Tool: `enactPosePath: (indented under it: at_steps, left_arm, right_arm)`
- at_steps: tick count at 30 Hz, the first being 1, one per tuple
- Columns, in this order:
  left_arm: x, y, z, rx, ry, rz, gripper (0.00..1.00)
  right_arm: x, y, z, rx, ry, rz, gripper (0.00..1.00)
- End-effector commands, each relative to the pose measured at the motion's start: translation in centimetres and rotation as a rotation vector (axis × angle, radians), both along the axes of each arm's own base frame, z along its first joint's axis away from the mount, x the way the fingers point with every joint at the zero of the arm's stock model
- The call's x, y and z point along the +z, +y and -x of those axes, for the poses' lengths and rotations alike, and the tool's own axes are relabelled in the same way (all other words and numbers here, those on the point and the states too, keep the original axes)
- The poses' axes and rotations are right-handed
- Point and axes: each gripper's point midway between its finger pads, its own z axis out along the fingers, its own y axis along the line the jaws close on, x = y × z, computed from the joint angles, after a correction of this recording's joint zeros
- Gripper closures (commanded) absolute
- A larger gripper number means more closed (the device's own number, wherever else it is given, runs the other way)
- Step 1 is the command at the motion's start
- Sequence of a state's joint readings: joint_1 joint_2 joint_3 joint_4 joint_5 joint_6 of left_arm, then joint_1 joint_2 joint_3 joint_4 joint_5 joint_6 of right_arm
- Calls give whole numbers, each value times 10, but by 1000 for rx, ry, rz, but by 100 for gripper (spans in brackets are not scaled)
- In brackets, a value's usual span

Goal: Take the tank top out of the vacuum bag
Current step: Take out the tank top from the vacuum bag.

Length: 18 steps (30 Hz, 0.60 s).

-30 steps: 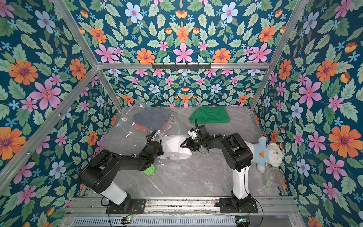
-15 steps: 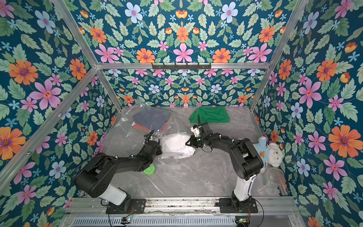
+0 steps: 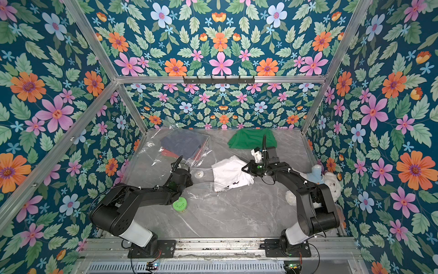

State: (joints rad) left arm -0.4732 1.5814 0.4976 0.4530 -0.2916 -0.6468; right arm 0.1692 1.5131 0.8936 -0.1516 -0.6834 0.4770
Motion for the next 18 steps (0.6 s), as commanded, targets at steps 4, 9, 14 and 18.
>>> enactPosePath:
  at_steps: [4, 9, 14, 18]
  left_arm:
    - [-4, 21, 3, 51, 28, -64, 100]
    - [-1, 32, 2, 73, 27, -80, 100]
    - [1, 42, 3, 92, 29, -81, 100]
    - [6, 47, 2, 105, 17, -71, 100]
  right_arm:
    - [-11, -57, 3, -144, 29, 35, 100]
    - [-31, -95, 6, -246, 72, 114, 100]
    - [-40, -117, 5, -303, 89, 169, 100]
    - [-53, -121, 1, -305, 124, 192, 100]
